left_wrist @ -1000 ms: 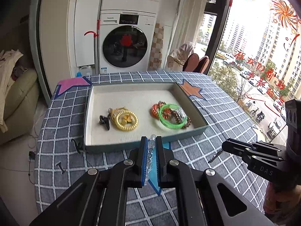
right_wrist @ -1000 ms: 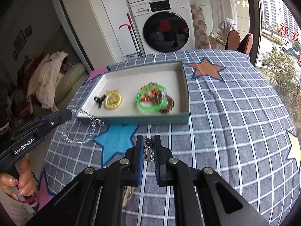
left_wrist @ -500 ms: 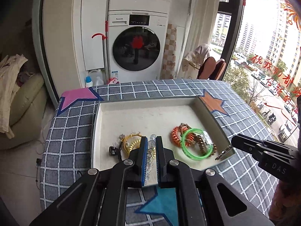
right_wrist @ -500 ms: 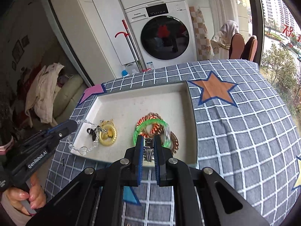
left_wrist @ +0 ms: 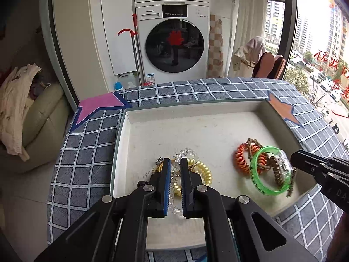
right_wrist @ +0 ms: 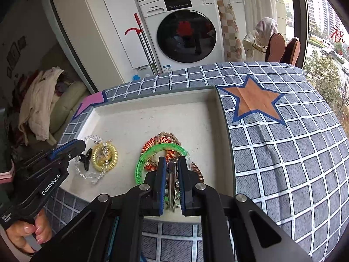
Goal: Organize jewelry
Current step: 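Carry the bead chain and star clip into the tray and open both tools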
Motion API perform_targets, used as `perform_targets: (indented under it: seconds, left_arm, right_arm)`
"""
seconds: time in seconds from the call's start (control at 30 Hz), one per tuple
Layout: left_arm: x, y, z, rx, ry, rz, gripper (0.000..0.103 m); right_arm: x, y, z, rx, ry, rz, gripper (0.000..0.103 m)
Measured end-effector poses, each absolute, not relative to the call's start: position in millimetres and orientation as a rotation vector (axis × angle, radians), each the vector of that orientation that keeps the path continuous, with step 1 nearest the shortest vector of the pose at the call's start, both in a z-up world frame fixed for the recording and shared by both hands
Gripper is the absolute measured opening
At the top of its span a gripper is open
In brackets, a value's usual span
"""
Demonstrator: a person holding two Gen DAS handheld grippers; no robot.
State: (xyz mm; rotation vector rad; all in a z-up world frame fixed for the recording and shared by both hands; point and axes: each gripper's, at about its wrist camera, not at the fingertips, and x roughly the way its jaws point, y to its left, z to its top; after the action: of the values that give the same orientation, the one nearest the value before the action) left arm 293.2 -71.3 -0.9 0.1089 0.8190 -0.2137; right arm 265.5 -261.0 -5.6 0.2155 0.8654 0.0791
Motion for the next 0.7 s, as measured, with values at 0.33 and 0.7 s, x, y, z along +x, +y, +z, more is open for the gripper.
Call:
perform_targets:
  seconds: [0.33,0.7]
  left_arm:
    - [298,-79,-19,0.183,0.84,-0.174,0.028]
    - [295,-76,-23,0.181,0.886,-0.158,0.029]
  right_arm:
    - [277,-257,-20,0.206,0.899,0.069,0.012]
    - [267,-251,-9,0.204,0.873,0.093,0.066]
